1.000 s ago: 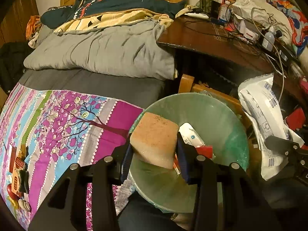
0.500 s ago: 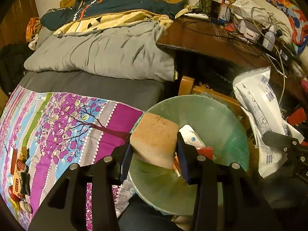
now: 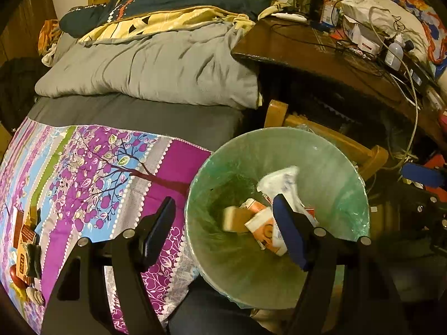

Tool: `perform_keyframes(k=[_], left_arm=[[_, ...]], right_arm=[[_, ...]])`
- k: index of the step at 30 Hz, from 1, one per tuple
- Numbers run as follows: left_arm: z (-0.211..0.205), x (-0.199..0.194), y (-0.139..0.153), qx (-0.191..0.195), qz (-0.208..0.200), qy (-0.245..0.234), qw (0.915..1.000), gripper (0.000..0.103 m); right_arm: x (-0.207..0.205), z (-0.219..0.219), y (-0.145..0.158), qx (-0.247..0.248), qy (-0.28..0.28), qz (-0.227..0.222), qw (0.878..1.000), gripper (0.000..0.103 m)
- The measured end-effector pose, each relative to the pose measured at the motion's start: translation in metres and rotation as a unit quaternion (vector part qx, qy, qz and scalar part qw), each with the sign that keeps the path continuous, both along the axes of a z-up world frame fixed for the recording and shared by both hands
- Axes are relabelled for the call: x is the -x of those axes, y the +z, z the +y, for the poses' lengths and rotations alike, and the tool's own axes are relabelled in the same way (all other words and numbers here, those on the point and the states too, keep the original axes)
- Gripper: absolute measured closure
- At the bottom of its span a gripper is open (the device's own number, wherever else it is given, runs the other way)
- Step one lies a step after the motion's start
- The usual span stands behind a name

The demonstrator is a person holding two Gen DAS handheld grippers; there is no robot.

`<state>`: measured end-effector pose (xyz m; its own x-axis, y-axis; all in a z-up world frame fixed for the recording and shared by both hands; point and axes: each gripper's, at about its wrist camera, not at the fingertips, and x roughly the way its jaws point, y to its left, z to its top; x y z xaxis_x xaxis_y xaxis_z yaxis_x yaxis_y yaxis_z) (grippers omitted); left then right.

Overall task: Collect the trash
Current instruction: 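Carry sponge and wrapper over the green bin and open both tools, then move both tools back to the trash on the bed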

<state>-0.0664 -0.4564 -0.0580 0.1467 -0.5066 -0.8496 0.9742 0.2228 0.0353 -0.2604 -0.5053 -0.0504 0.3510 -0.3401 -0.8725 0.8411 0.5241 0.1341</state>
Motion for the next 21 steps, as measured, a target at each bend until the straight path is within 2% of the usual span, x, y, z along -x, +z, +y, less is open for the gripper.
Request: perform_keyframes(k=[21], left_arm=[[0.017, -0.003, 0.017, 0.024, -0.010, 0.020, 0.9995, 0.034]], right_arm=[[0.001, 0.013, 0.022, 0.035, -0.012, -0.045, 0.998, 0.052]])
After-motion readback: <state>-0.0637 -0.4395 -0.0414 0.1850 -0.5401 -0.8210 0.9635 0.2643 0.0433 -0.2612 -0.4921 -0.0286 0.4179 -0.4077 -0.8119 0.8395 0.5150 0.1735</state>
